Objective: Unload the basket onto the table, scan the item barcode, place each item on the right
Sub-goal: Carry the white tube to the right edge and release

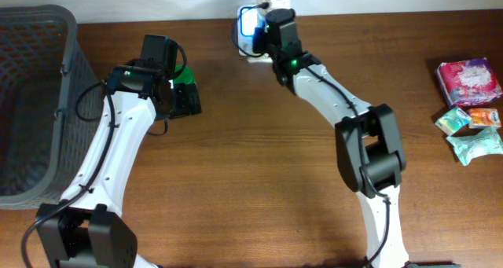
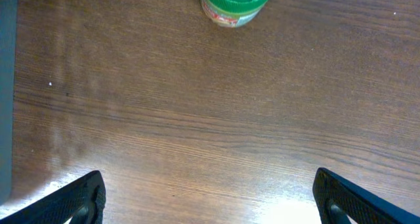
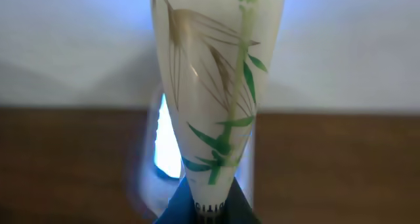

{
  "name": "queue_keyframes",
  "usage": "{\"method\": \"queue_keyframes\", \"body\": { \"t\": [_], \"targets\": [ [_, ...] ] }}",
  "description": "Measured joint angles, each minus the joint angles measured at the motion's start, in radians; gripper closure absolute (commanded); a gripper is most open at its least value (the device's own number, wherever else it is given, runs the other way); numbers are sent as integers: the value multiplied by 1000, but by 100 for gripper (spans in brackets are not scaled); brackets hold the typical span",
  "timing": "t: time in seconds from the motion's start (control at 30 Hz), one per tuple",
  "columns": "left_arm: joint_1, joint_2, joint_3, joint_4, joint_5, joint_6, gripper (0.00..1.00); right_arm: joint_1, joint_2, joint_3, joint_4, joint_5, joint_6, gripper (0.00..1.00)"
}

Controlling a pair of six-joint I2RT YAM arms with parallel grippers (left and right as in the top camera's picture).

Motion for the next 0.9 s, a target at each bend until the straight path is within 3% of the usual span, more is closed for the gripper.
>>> {"method": "queue_keyframes", "body": {
  "t": [0.13,0.27,0.37,0.6,0.9],
  "targets": [
    [0,0,0,0,0,0,1,-142,-132,-1,-290,55,14,96],
    [0,0,0,0,0,0,1,-394,-270,17,-735,177,292,96],
    [0,0,0,0,0,0,1,-578,-272,9,-954,204,498,96],
    [0,0,0,0,0,0,1,-912,-272,-10,-1069,222,603,96],
    [0,1,0,0,0,0,1,-1142,-272,-171,-1054,230,607,96]
  ]
}}
